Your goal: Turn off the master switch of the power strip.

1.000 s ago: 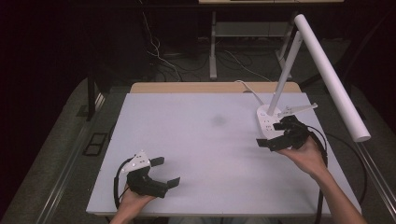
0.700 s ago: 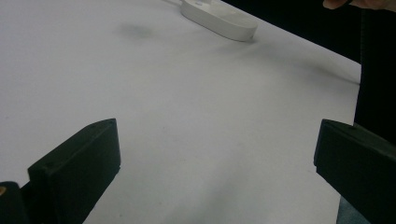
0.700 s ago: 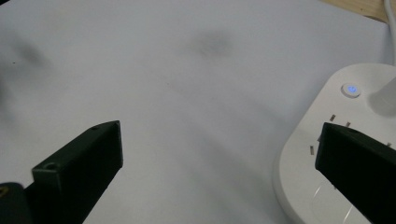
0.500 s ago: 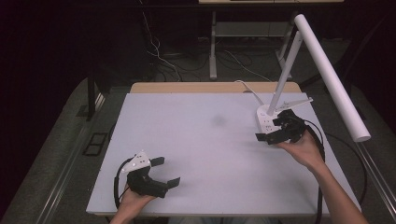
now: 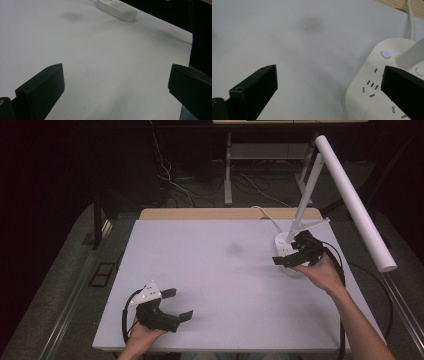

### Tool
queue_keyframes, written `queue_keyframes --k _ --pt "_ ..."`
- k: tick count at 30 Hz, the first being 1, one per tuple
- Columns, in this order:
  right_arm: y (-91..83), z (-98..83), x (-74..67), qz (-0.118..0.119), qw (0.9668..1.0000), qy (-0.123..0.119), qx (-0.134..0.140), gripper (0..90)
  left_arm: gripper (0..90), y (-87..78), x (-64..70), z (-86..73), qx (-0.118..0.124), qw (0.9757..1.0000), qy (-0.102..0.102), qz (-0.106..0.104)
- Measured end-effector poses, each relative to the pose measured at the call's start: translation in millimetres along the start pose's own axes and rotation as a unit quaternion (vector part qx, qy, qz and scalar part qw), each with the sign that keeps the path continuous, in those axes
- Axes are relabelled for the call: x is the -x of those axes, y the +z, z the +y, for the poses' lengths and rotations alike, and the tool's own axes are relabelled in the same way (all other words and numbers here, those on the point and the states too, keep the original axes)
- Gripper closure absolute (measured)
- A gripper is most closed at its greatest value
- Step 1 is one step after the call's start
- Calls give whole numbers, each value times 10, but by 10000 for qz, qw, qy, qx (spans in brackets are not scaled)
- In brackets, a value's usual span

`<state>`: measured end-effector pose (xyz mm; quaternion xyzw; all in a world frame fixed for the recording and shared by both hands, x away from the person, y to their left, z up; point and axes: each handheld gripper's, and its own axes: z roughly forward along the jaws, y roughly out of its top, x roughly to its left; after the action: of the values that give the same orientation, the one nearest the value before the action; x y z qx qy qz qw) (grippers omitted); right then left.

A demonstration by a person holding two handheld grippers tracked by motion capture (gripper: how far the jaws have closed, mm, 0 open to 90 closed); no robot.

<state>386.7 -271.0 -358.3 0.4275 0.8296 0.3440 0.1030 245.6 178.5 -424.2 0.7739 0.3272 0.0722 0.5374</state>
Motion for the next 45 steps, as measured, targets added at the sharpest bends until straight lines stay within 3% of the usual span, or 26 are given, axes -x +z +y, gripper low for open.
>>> queue_keyframes --k 10,16,17,20,22,29,37,45 --pt "45 106 55 -105 9999 -51 -59 3 0 -1 -4 0 -10 10000 4 -6" --pt "75 176 118 -299 9994 -55 -171 10 0 -3 -4 0 -15 10000 7 -5" --pt "78 185 132 -296 9994 -70 -188 65 0 -3 -5 0 -16 10000 5 -3" --pt "110 200 150 -441 9986 -150 -266 76 0 -4 -5 0 -20 10000 8 -5" --pt "134 207 153 -478 9982 -200 -315 152 0 -5 -6 0 -27 10000 9 -1" --pt "221 230 139 -630 9966 -313 -426 261 0 -5 -10 0 -26 10000 14 -2" --pt "279 312 140 -808 9943 -480 -499 498 0 -6 -12 1 -25 10000 27 15" --pt "359 410 133 -1049 9913 -579 -543 680 0 -9 -7 2 -21 10000 40 12"
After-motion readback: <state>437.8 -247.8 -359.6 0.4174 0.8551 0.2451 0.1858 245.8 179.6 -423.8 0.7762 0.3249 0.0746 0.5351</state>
